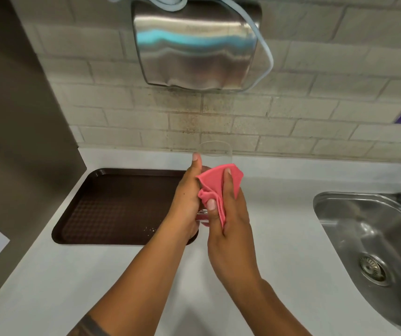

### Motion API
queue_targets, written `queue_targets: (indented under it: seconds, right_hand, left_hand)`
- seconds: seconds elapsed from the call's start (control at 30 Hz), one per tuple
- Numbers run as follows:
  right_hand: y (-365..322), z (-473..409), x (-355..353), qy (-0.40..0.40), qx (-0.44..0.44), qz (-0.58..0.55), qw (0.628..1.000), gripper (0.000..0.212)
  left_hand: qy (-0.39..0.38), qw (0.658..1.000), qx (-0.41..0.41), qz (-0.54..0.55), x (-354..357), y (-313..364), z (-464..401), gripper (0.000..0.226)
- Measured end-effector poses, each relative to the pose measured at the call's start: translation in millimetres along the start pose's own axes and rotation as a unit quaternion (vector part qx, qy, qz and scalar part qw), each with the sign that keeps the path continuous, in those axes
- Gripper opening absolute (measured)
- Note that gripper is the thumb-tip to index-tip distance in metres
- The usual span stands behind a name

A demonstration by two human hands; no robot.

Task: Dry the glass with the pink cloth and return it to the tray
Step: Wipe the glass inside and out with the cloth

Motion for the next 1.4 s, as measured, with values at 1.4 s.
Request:
queue_targets:
  seconds: [1.4]
  right_hand:
    - [78, -30, -61, -0.032, 0.114, -0.338, 0.934, 0.025]
  left_hand:
    - [0.007, 0.959, 0.164, -0.23, -82, -40, -50, 0.079]
Point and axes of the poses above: each hand's wrist, its own z-axis away from the middle knuckle, its own x-axis out of the palm, y = z × x, the point moved 2 cm from there along -z, towards the middle knuckle, and after that the axes turned 7 degrees about -y, right-handed, at the moved point
